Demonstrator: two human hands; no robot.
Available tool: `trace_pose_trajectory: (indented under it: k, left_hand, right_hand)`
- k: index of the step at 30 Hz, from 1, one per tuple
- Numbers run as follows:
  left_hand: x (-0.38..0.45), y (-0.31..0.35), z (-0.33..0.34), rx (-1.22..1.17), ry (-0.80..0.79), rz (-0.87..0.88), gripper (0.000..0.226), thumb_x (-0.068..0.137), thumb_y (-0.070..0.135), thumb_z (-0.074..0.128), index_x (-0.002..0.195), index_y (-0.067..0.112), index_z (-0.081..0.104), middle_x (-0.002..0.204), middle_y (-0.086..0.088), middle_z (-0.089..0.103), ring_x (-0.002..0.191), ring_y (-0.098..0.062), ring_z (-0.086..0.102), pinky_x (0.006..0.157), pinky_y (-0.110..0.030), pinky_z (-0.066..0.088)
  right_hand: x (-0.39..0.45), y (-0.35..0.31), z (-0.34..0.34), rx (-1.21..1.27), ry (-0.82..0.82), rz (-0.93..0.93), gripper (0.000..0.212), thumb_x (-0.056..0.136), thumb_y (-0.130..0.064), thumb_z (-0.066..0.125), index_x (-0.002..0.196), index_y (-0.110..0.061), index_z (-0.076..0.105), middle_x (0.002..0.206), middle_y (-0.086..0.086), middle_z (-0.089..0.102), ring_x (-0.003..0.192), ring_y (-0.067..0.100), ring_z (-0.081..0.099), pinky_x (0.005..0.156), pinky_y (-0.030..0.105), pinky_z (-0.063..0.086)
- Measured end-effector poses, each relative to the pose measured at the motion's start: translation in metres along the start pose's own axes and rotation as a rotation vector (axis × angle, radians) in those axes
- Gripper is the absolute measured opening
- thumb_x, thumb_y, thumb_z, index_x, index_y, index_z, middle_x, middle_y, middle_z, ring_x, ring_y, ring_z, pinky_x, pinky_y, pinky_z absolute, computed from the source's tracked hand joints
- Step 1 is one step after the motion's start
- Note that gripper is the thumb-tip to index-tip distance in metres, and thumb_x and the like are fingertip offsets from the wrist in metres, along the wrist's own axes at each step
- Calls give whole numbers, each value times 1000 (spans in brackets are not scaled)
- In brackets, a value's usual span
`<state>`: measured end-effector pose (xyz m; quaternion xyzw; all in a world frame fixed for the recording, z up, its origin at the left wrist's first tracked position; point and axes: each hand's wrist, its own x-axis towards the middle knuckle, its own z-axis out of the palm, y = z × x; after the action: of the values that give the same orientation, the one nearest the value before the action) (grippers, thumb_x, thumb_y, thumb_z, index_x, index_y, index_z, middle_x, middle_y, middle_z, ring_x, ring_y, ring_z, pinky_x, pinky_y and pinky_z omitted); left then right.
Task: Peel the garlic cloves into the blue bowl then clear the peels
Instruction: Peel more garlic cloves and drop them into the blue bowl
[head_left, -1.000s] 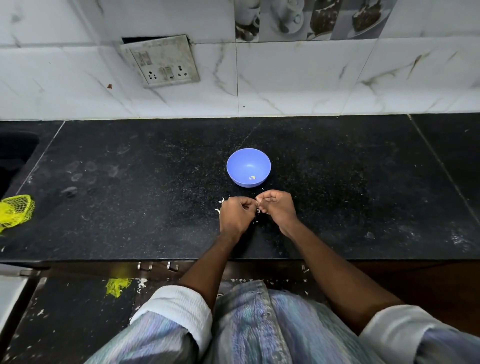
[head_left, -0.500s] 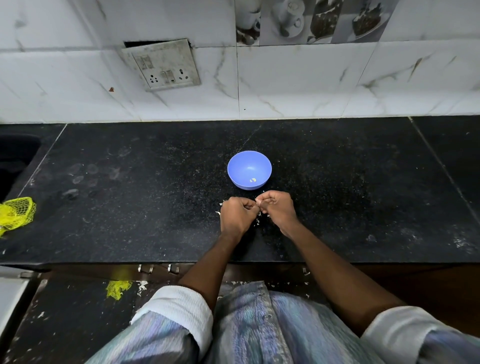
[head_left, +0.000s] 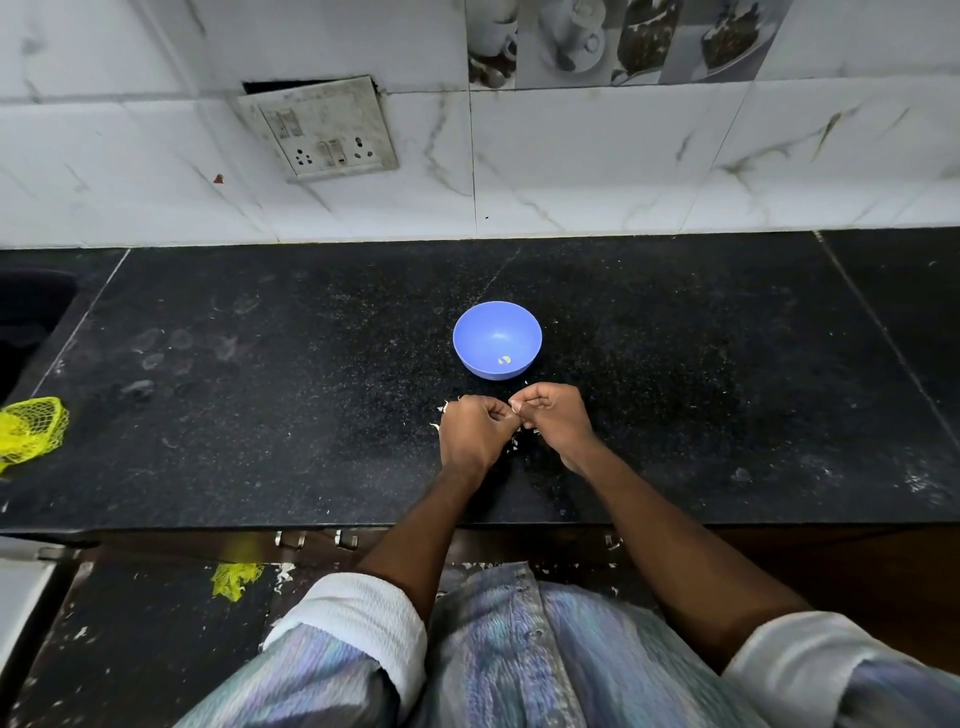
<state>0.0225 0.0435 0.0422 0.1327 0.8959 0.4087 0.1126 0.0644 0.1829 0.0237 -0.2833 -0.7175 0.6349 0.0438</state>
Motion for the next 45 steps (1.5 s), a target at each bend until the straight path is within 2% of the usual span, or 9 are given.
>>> trace_pose_trajectory:
  k: [9, 14, 17, 19, 23, 26, 30, 39, 45]
  left_hand:
    - [1, -4, -3, -14, 29, -1, 13, 83, 31, 77, 74, 20, 77, 64, 10, 71, 63, -9, 67, 63, -32, 55]
    - [0, -4, -4, -99, 50, 0, 5, 87, 24, 73, 83, 22, 75, 73, 11, 72, 70, -6, 68, 69, -30, 57]
    - [1, -5, -3, -137, 54, -3, 5, 90, 20, 70, 88, 21, 75, 74, 9, 71, 70, -7, 67, 70, -28, 56]
    - [1, -7, -1, -175, 73, -8, 8, 94, 19, 67, 90, 18, 74, 74, 8, 71, 70, -11, 66, 69, -28, 53]
    - [4, -9, 2, -150, 111, -24, 30, 97, 35, 70, 73, 16, 70, 65, 7, 67, 64, -12, 62, 62, -28, 45]
    - [3, -9, 3, -162, 61, -1, 7, 89, 22, 80, 86, 21, 74, 76, 10, 69, 65, -7, 64, 64, -22, 50]
    - [-2, -9, 3, -147, 82, 75, 9, 85, 24, 82, 92, 26, 76, 85, 15, 71, 73, -1, 67, 69, -24, 57]
    - [-2, -4, 3, -100, 148, 34, 6, 88, 25, 76, 88, 30, 79, 90, 14, 74, 78, -3, 68, 73, -34, 61]
    - [-1, -6, 3, -102, 128, 56, 6, 88, 27, 75, 90, 30, 80, 92, 14, 74, 76, -3, 69, 71, -36, 61]
  right_hand:
    - [-2, 0, -4, 185, -143, 115, 12, 96, -3, 68, 104, -5, 76, 83, 3, 77, 68, 6, 64, 67, 19, 53]
    - [-3, -2, -3, 170, -115, 147, 12, 95, -1, 67, 105, 1, 75, 77, 4, 72, 63, 5, 61, 62, 17, 51]
    - [-1, -1, -1, 149, -83, 177, 10, 94, -1, 67, 99, -4, 76, 77, 5, 71, 65, 8, 61, 64, 20, 51]
    - [0, -1, -1, 163, -44, 208, 12, 94, 1, 66, 96, -5, 76, 78, 6, 72, 67, 10, 61, 65, 22, 52]
    - [0, -6, -2, 363, -14, 287, 14, 94, 4, 61, 102, 2, 72, 79, 11, 72, 67, 13, 64, 66, 21, 54]
    - [-1, -11, -2, 521, 6, 325, 12, 91, 7, 60, 97, 3, 70, 75, 13, 71, 67, 16, 65, 65, 22, 54]
    - [-2, -15, 0, 604, 14, 357, 11, 90, 8, 61, 97, 4, 69, 72, 14, 73, 66, 17, 67, 64, 22, 55]
    - [-7, -13, 3, 597, -64, 359, 12, 89, 7, 65, 97, -1, 70, 81, 12, 73, 70, 16, 69, 69, 24, 58]
    - [-9, -10, 2, 437, -56, 235, 15, 91, 3, 72, 106, 2, 72, 92, 15, 77, 78, 17, 72, 75, 26, 59]
